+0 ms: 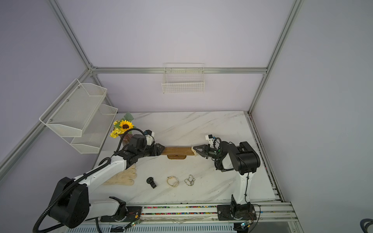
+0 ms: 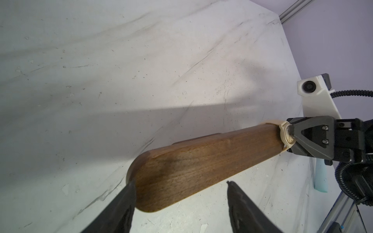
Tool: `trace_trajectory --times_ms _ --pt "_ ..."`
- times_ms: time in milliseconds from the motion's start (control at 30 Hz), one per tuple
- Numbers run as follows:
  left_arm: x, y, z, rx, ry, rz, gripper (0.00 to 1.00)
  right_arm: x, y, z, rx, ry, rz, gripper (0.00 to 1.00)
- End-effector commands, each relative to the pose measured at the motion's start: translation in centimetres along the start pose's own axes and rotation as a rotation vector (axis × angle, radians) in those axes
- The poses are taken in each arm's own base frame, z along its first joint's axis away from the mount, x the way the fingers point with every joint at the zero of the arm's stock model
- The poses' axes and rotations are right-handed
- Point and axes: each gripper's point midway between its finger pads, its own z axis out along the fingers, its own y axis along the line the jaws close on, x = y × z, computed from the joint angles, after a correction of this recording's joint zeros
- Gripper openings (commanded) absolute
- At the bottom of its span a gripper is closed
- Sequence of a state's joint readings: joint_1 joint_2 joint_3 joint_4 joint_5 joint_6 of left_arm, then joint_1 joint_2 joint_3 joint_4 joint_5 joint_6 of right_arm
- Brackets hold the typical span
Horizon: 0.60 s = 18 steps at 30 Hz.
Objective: Place watch on stand
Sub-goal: Place the watch on the stand.
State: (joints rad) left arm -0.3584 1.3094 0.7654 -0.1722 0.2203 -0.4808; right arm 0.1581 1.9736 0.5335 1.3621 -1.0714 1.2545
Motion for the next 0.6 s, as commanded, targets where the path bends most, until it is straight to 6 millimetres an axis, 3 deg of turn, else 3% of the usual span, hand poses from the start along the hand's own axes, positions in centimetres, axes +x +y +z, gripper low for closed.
trace_trajectory --times_ms 0,333,567 --pt "0.3 1.7 0.3 -0.044 -0.012 -0.040 0.72 -0.1 1.2 0.1 -0.031 -0.001 -0.026 0.05" --pt "1.0 2.6 2.1 -0.066 0.035 -0.083 0.75 -0.2 1.2 0.2 -0.030 0.001 -0.025 0.05" --pt "0.5 0.3 3.0 0.068 0.030 -0.109 0.58 -0.2 1.2 0.5 -0.032 -0.001 -0.026 0.05"
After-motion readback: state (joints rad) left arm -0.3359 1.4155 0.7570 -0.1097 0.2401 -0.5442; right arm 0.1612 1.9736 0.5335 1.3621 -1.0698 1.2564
